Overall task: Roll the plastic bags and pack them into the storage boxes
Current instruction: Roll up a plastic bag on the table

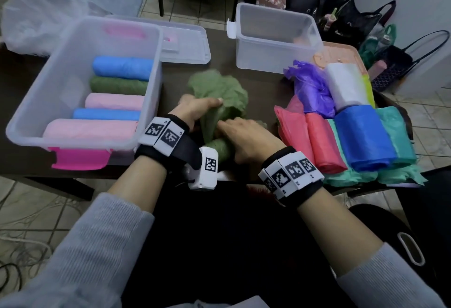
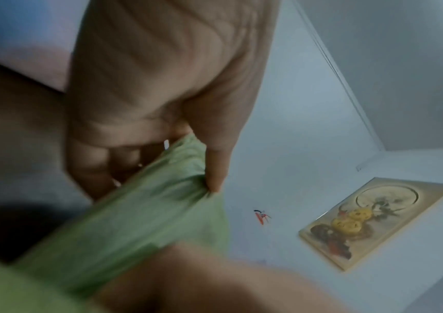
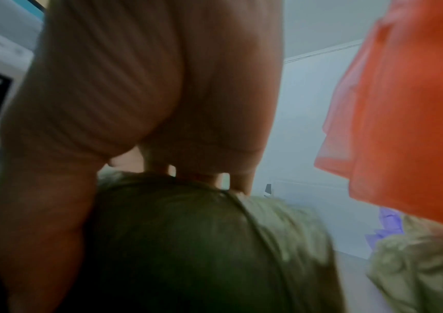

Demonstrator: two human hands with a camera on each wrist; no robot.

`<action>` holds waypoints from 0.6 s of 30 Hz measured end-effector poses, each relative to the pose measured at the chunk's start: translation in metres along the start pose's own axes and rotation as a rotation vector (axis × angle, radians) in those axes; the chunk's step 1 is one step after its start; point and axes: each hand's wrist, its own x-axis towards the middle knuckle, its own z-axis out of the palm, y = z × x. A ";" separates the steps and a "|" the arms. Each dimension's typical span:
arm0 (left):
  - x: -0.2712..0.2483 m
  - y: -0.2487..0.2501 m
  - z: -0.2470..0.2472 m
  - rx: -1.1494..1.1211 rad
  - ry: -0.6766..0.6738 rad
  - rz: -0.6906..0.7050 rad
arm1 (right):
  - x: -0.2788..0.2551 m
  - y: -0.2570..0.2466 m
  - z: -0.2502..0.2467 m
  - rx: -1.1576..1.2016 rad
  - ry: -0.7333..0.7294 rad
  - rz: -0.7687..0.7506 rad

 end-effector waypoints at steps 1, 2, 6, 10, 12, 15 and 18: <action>0.000 0.006 0.003 -0.084 -0.020 0.037 | -0.002 0.000 0.002 0.019 -0.019 0.001; -0.003 0.013 0.005 -0.171 -0.030 0.078 | -0.003 0.000 0.005 0.045 -0.042 0.007; -0.013 0.054 0.009 -0.417 -0.068 0.223 | -0.008 0.001 0.011 0.126 -0.132 0.021; -0.017 0.086 0.003 -0.328 0.142 0.464 | -0.008 0.002 0.011 0.149 -0.173 0.036; -0.025 0.089 0.005 0.118 0.343 0.657 | -0.007 0.001 0.010 0.170 -0.147 0.048; -0.025 0.070 0.018 0.883 0.332 0.764 | -0.001 -0.001 0.008 0.155 -0.106 0.066; -0.011 0.043 0.026 1.320 -0.025 0.509 | 0.004 -0.003 0.005 0.128 -0.081 0.059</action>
